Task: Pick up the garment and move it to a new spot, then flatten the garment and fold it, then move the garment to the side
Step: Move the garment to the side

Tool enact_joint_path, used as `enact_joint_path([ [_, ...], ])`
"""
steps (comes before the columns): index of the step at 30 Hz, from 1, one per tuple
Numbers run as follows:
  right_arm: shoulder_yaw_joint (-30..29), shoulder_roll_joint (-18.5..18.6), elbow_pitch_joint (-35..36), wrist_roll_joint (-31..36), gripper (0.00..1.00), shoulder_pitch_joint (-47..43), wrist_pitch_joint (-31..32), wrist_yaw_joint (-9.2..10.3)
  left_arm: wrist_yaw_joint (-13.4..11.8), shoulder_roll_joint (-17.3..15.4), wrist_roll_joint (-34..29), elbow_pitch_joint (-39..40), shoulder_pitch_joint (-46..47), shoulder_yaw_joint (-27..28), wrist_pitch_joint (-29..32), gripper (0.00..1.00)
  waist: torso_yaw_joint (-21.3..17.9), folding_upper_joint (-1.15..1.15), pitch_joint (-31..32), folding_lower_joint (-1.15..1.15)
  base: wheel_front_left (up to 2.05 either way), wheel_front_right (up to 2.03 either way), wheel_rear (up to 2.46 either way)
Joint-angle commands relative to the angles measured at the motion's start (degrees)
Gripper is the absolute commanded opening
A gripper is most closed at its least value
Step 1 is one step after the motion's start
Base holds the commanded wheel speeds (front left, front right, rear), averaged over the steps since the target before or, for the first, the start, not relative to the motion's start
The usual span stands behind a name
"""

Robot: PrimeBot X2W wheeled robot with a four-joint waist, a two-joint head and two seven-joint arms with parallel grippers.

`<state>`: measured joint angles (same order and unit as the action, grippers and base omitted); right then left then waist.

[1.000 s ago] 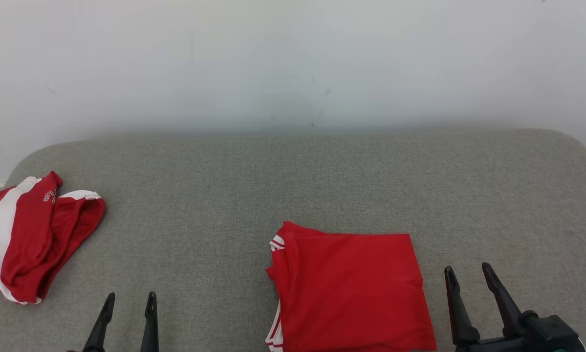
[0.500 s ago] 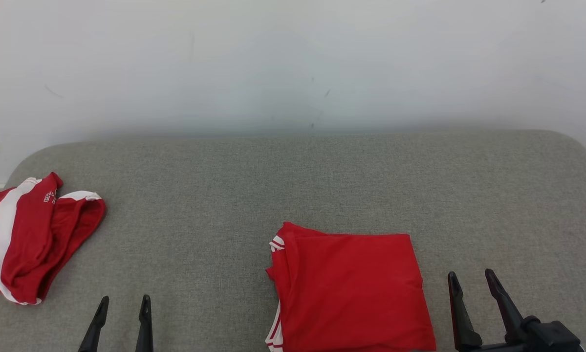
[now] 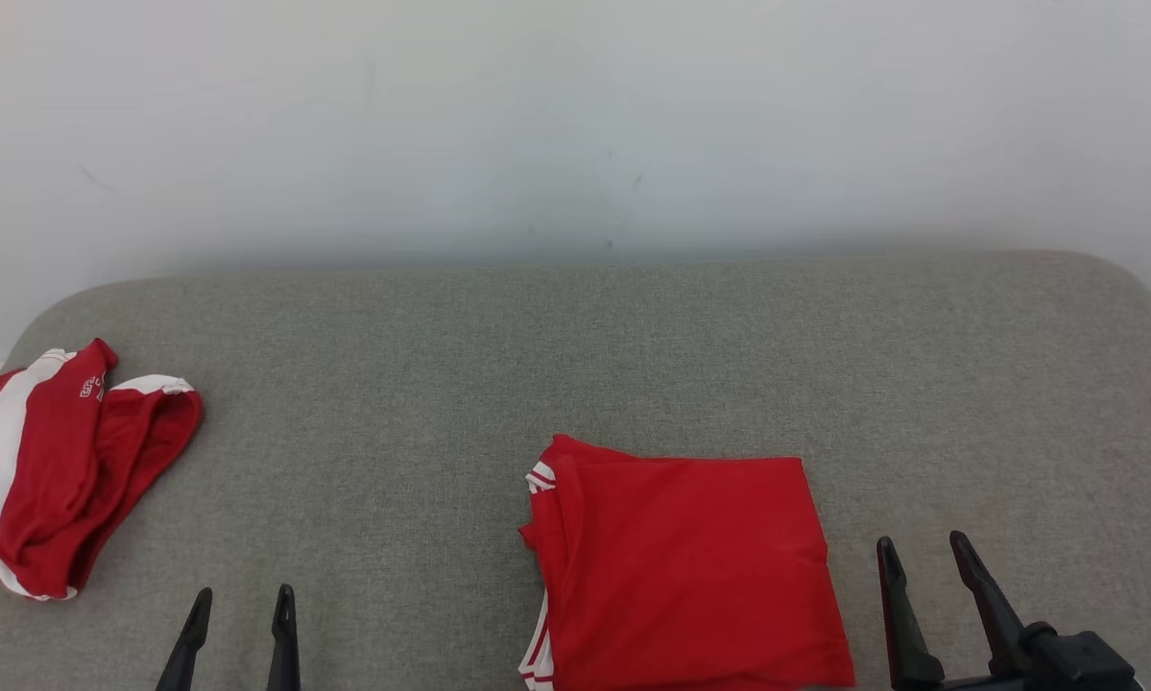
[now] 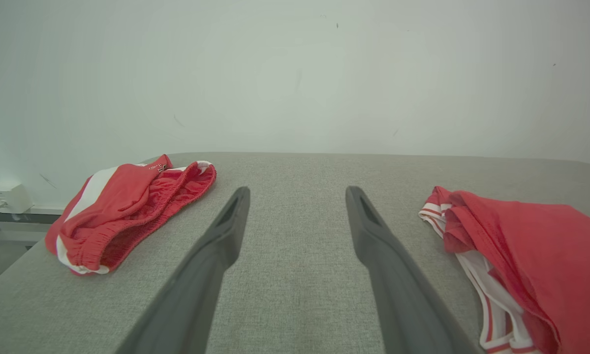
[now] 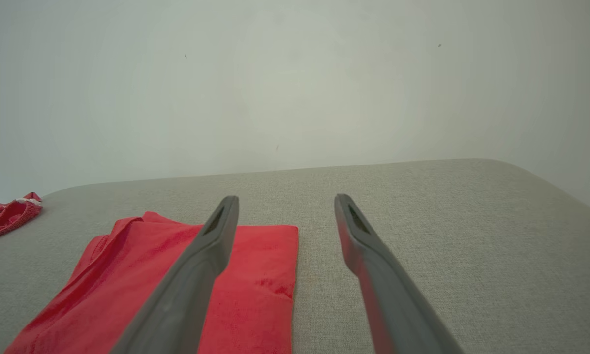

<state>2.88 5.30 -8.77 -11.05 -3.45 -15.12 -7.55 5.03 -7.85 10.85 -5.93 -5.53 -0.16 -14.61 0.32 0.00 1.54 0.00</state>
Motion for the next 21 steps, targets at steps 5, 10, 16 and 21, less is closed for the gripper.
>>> enact_joint_path([
  [5, 1.5, 0.6, -1.0, -1.1, 1.0, 0.9, 0.0, 0.14, -0.6, -0.2, 0.7, 0.4, -0.7, -0.2, 0.0, 1.0, -0.2, 0.0, -0.2, 0.0, 0.0, 0.0, 0.0],
  [10, 4.4, 2.7, -4.8, -2.2, 1.0, 3.9, 0.3, 0.14, -1.0, 0.0, 0.6, 0.3, -0.6, -0.6, 0.0, 1.0, -0.4, 0.0, -0.5, 0.0, 0.0, 0.0, 0.0],
  [16, 5.0, 3.6, -11.8, -2.9, 1.0, 9.4, 4.4, 0.14, -1.2, 0.5, 0.8, 0.0, 0.2, -1.4, -0.1, 1.0, 0.2, 0.0, -1.2, 0.0, 0.0, 0.0, 0.0],
  [21, 6.4, 3.8, -19.5, -3.5, 1.0, 14.7, 7.7, 0.14, -0.9, 0.8, 0.9, -0.8, 1.3, -2.4, -0.3, 1.0, 1.7, 0.0, -2.6, 0.0, 0.0, 0.0, 0.0],
])
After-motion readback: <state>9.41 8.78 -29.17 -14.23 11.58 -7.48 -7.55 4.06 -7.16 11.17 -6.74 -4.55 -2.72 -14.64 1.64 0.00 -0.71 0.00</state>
